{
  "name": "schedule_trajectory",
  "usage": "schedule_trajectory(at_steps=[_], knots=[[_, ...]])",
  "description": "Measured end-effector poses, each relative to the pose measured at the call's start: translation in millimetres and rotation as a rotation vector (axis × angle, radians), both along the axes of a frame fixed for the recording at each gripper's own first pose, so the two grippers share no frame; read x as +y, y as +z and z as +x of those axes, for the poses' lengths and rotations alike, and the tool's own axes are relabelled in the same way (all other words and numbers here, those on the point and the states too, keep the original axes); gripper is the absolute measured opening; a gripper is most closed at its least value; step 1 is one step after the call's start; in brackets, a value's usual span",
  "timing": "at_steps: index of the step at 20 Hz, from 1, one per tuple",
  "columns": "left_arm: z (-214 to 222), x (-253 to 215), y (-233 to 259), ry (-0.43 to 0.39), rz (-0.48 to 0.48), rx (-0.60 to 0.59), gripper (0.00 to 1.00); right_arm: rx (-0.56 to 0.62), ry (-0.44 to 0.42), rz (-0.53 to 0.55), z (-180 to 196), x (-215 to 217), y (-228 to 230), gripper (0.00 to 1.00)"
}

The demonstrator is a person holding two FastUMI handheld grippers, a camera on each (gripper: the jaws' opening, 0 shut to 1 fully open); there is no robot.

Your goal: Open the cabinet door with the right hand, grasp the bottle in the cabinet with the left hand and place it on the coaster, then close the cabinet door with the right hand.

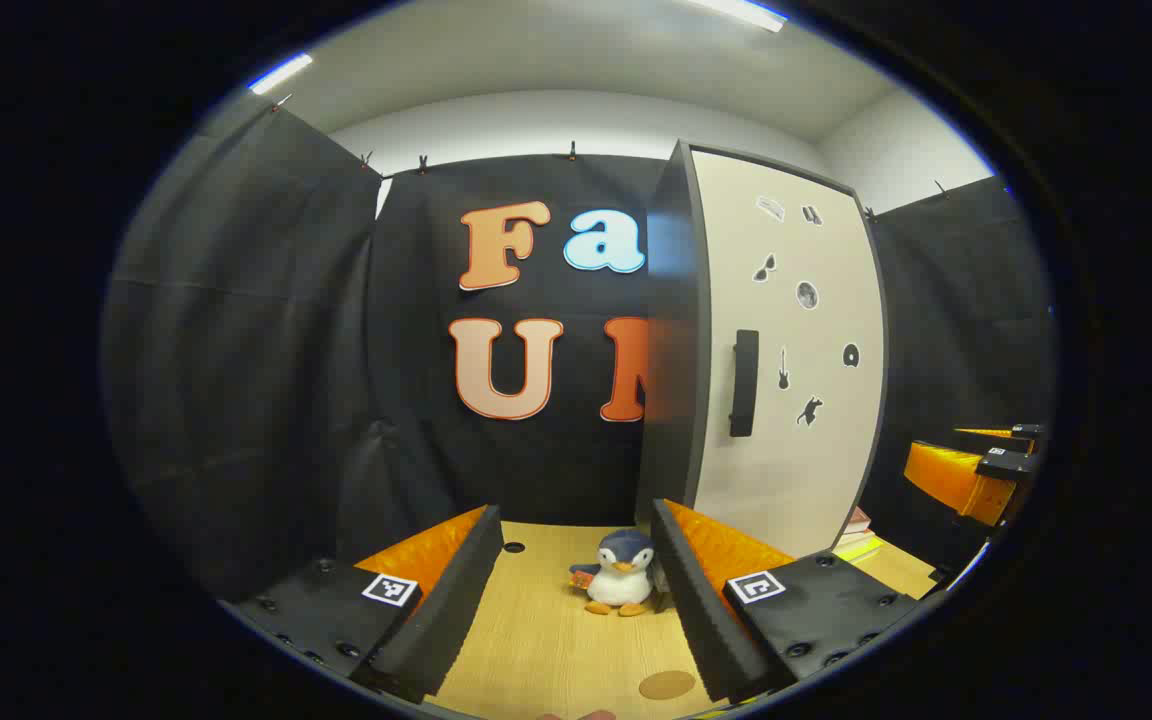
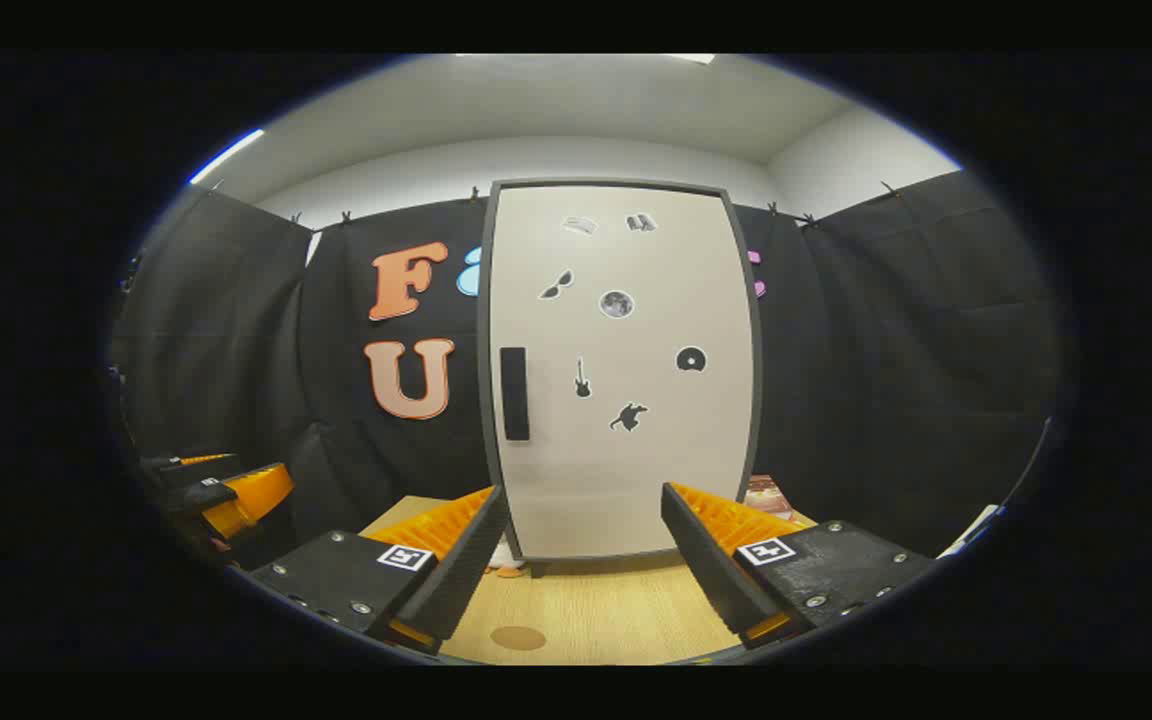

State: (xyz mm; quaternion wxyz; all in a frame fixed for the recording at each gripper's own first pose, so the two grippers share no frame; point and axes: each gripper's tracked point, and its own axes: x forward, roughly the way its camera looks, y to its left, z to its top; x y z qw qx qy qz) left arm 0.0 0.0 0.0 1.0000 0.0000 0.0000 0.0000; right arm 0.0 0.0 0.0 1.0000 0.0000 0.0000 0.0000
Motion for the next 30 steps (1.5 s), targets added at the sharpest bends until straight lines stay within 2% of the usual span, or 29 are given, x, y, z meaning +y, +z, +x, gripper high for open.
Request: schedule_trajectory(at_steps=[4,5,6,11,12,13,15,19,23,24,25,30], knots=[[-7,4,-2,0.007,0.006,0.005,0.97,0.001,0.002,0.012,-6,3,1,0.95],[-8,4,-1,0.007,0.007,0.005,0.97,0.001,0.002,0.011,-8,4,1,1.0],[-8,5,-2,0.006,0.006,0.003,0.97,0.004,0.002,0.009,-9,4,1,0.95],[-11,9,-1,0.006,0.009,0.0,0.97,0.011,0.004,0.011,-9,8,1,0.95],[-11,9,0,0.005,0.007,-0.002,0.97,0.009,0.004,0.011,-9,9,2,1.0],[-11,10,1,0.006,0.006,-0.007,0.97,0.009,0.005,0.013,-9,10,2,0.95],[-10,12,2,0.006,0.009,-0.008,0.99,0.007,0.008,0.009,-9,12,3,0.95],[-7,17,1,0.01,0.017,-0.006,0.97,0.009,0.022,0.007,-1,22,6,0.95],[-1,21,-3,0.008,0.011,0.002,0.97,-0.018,0.037,0.004,14,31,23,0.95],[0,22,-5,0.006,0.012,0.003,0.97,-0.023,0.042,-0.001,19,35,26,1.0],[2,26,-6,0.01,0.015,0.005,0.97,-0.027,0.049,-0.005,26,40,30,0.95],[20,38,-21,0.016,-0.008,0.033,0.97,-0.054,0.061,-0.021,70,58,48,0.95]])
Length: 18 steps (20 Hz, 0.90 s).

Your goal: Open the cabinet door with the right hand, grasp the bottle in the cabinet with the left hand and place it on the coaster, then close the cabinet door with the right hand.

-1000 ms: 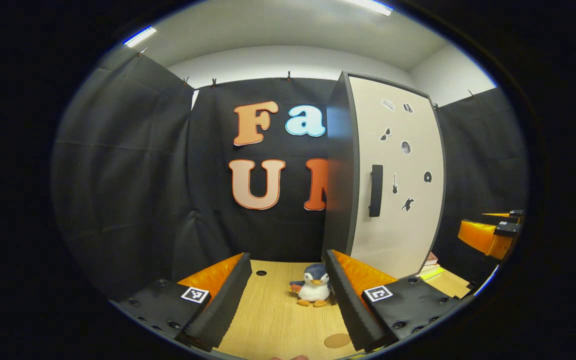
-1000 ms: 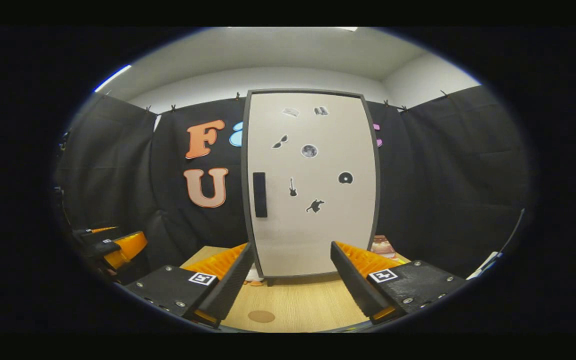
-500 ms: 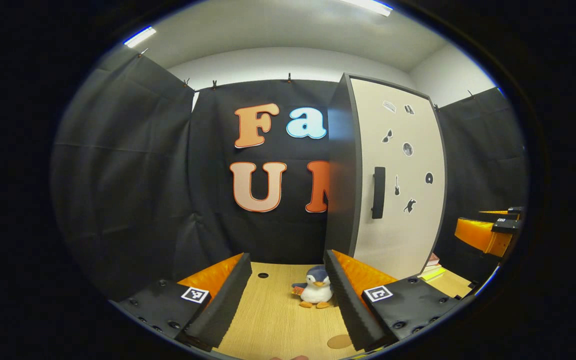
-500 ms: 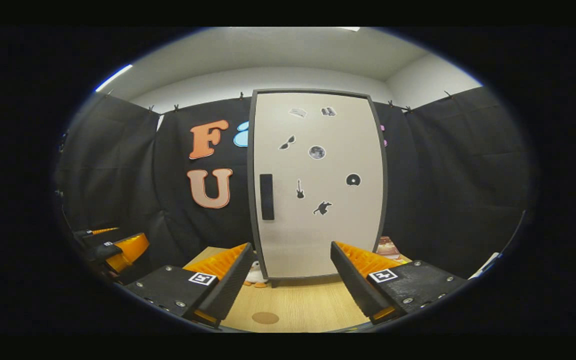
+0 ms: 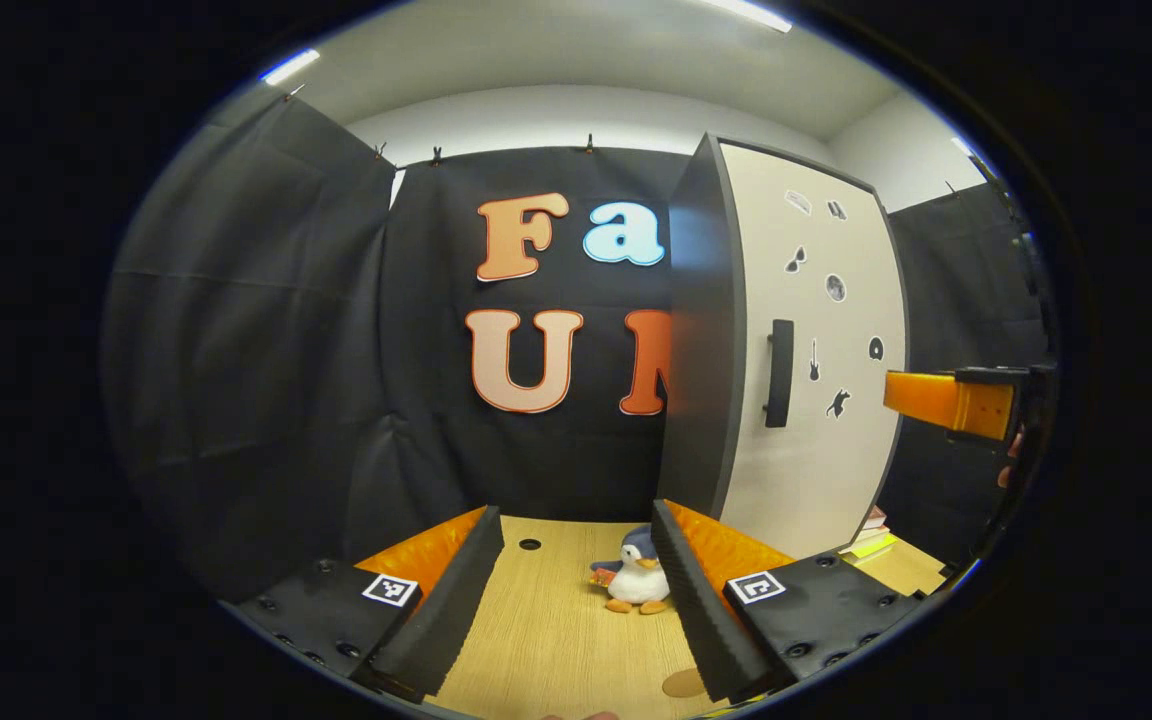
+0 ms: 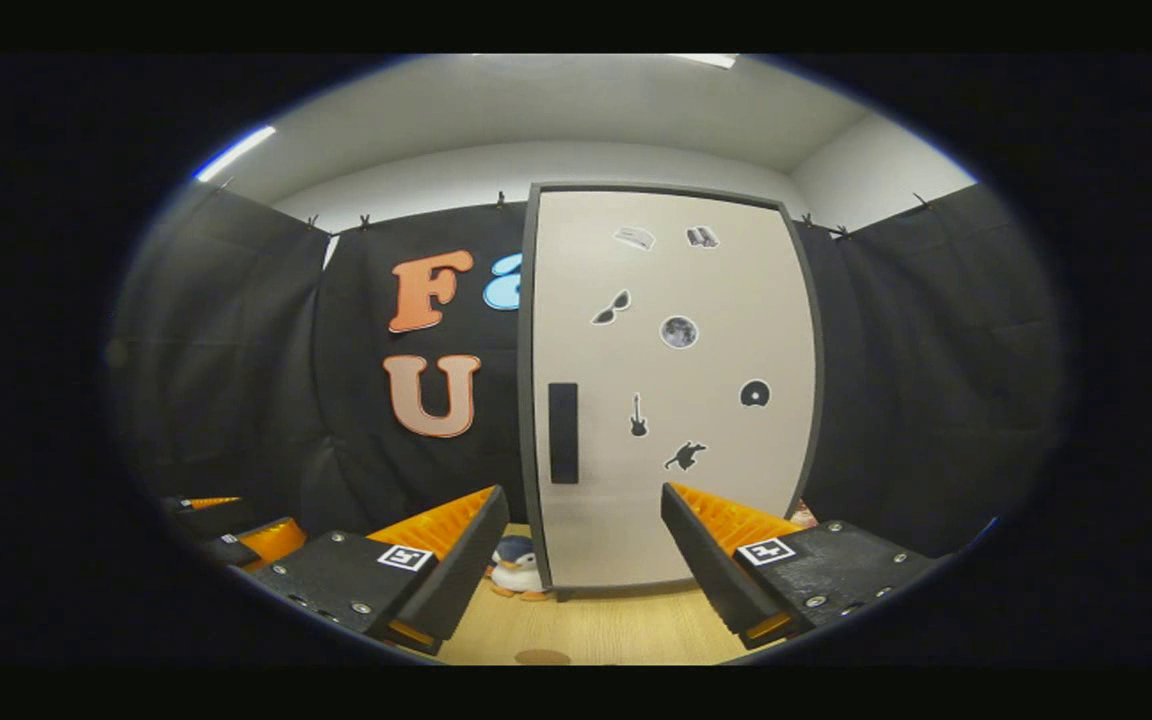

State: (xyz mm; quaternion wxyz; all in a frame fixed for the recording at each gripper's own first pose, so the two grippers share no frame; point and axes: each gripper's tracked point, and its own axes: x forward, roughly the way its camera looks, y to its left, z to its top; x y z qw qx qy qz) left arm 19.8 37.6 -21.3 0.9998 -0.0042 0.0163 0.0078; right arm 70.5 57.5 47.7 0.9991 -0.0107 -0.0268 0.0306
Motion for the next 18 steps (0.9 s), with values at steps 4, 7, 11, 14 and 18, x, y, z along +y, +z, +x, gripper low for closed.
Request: schedule_trajectory(at_steps=[4,7,11,14,18], knots=[[20,10,-6,-0.002,0.001,0.006,0.97,-0.003,0.012,0.015,44,14,7,0.95],[39,21,-9,-0.001,0.006,0.006,0.97,0.001,0.006,0.008,79,20,8,0.95],[70,37,-20,0.009,0.004,0.03,0.97,0.009,-0.011,0.016,122,23,7,0.95],[94,43,-26,0.005,-0.005,0.04,0.94,0.023,-0.023,0.033,151,22,3,0.95],[118,52,-33,0.007,0.0,0.048,0.97,0.05,-0.053,0.019,182,19,-7,0.94]])
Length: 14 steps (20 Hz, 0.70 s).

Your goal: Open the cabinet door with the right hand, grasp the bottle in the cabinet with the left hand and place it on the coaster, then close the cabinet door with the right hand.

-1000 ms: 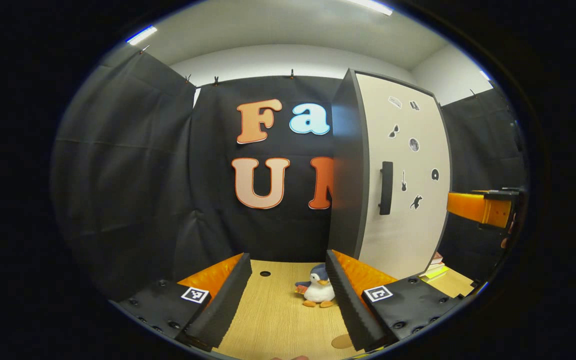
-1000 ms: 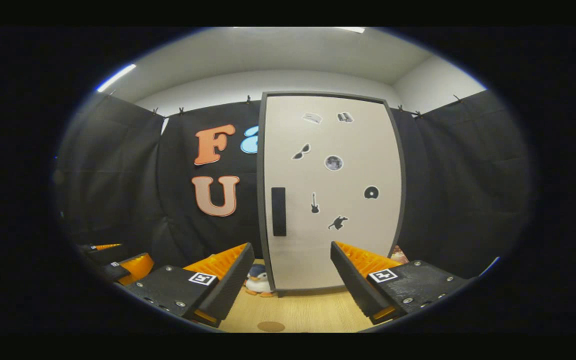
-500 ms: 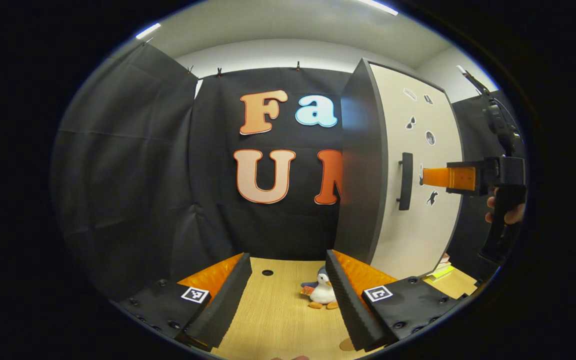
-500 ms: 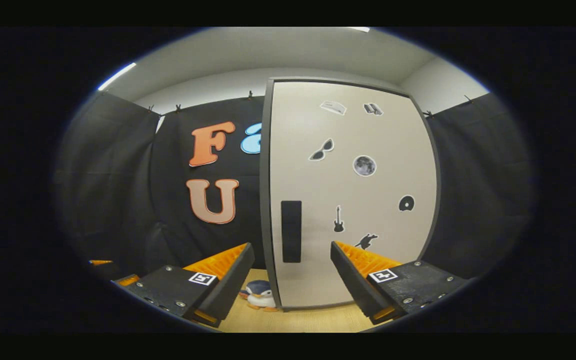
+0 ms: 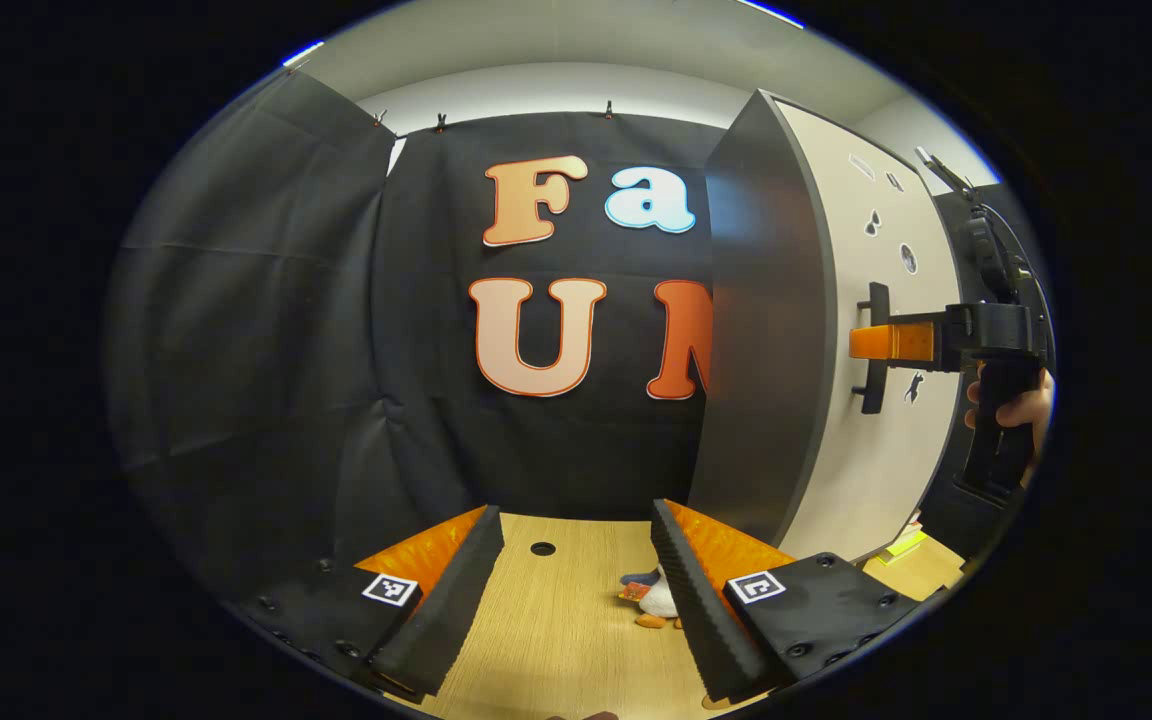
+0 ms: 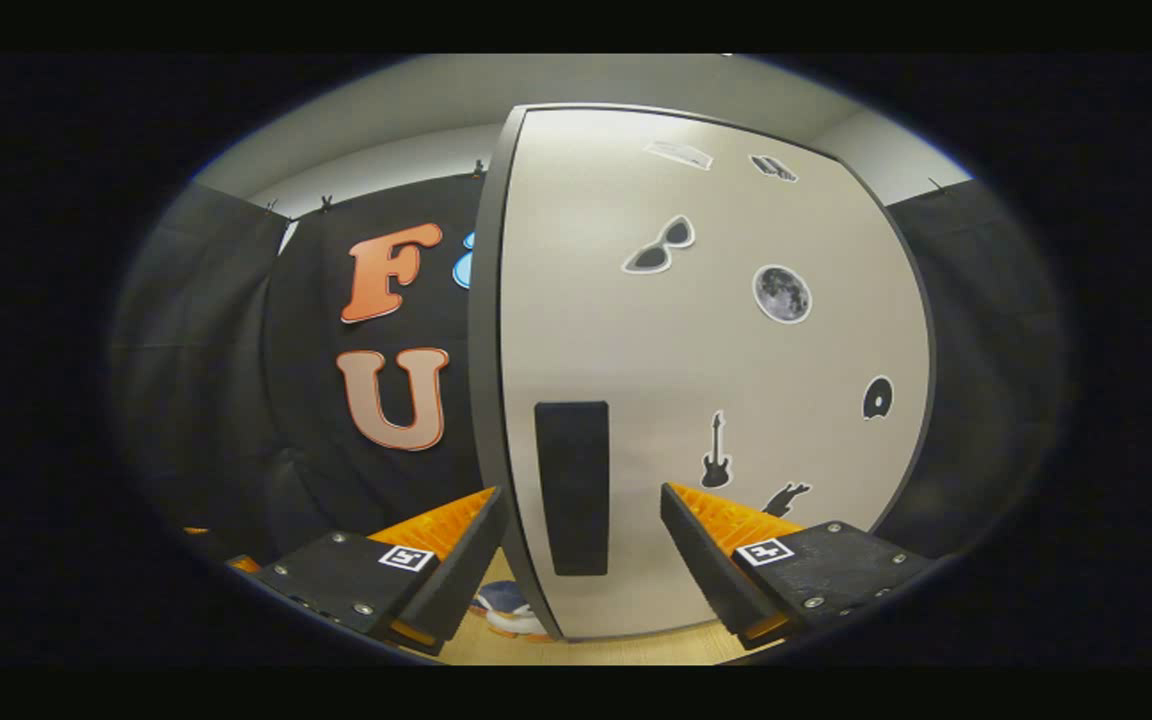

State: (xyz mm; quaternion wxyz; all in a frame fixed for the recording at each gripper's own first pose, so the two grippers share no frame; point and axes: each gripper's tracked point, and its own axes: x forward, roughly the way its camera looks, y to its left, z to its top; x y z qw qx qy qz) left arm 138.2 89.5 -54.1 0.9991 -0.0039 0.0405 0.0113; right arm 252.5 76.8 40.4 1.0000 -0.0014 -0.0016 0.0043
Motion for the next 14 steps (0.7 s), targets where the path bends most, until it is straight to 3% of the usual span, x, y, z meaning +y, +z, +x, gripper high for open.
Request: schedule_trajectory(at_steps=[2,4,6,7,12,13,14], knots=[[8,6,-5,0.007,-0.004,0.009,0.97,-0.004,-0.004,0.003,7,3,-1,0.86],[14,8,-9,0.006,-0.015,0.014,0.97,-0.013,0.011,0.003,9,7,-1,0.71],[16,10,-14,0.012,-0.017,0.027,0.97,-0.015,-0.012,-0.015,8,2,-2,0.53],[18,9,-14,0.008,-0.017,0.027,0.97,-0.01,-0.012,-0.014,7,3,-2,0.37],[12,7,-7,0.016,0.006,0.008,0.99,0.005,0.0,-0.003,2,3,-3,0.33],[11,5,-5,0.015,0.004,0.011,0.97,0.008,0.007,0.002,1,4,-2,0.27],[8,4,-4,0.016,0.005,0.013,0.97,0.011,0.014,0.007,-2,4,-3,0.29]])
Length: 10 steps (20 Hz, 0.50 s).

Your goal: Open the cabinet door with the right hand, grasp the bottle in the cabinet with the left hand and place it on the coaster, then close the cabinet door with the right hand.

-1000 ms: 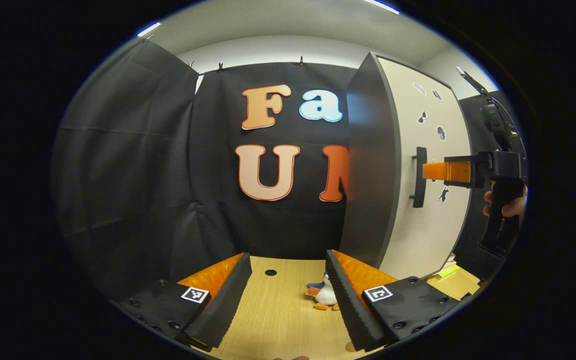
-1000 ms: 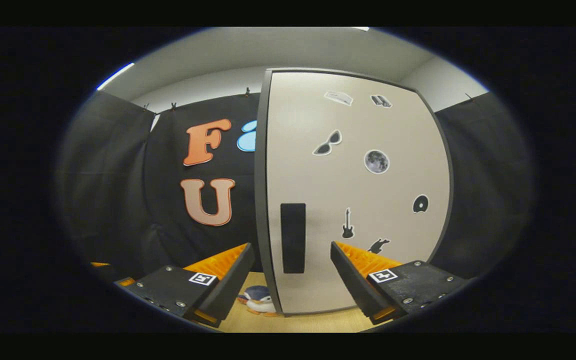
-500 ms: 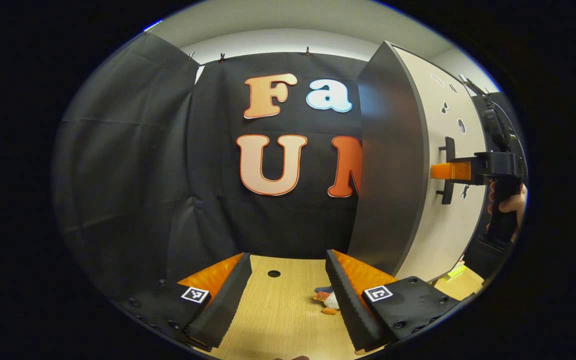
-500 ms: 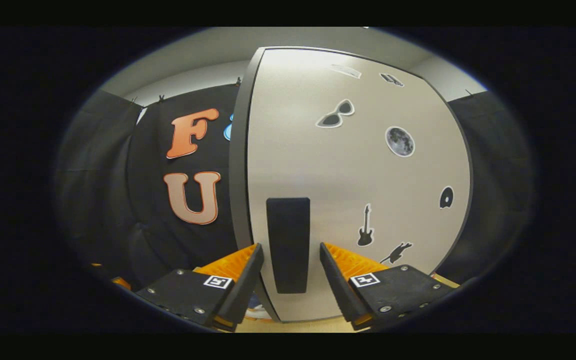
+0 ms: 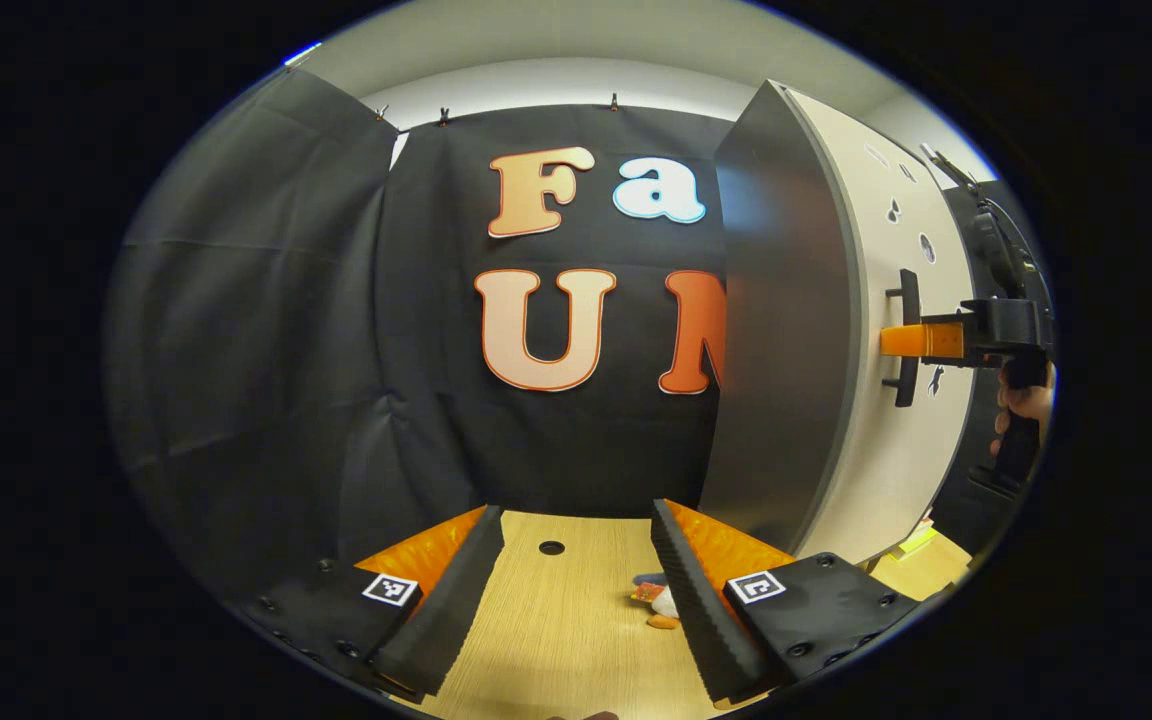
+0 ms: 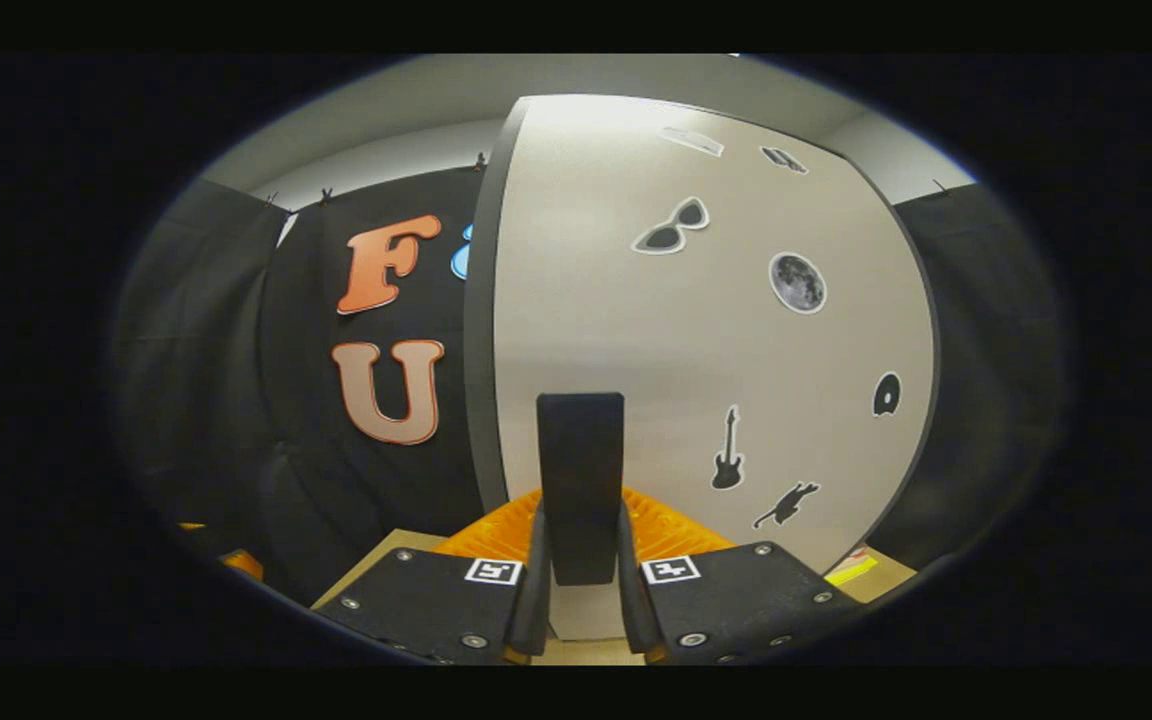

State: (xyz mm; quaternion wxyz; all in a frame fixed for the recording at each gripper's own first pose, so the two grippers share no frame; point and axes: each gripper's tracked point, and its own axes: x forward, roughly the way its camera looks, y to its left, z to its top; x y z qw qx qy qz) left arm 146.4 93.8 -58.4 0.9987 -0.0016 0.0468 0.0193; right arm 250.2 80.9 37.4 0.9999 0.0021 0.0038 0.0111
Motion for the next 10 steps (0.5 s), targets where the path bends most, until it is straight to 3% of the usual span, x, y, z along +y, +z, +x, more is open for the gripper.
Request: schedule_trajectory(at_steps=[5,10], knots=[[-34,-12,10,0.014,0.028,-0.01,0.97,0.002,0.027,0.026,-30,-3,2,0.22],[-87,-33,23,0.031,0.049,-0.028,0.99,-0.004,0.038,0.058,-103,-44,-7,0.19]])
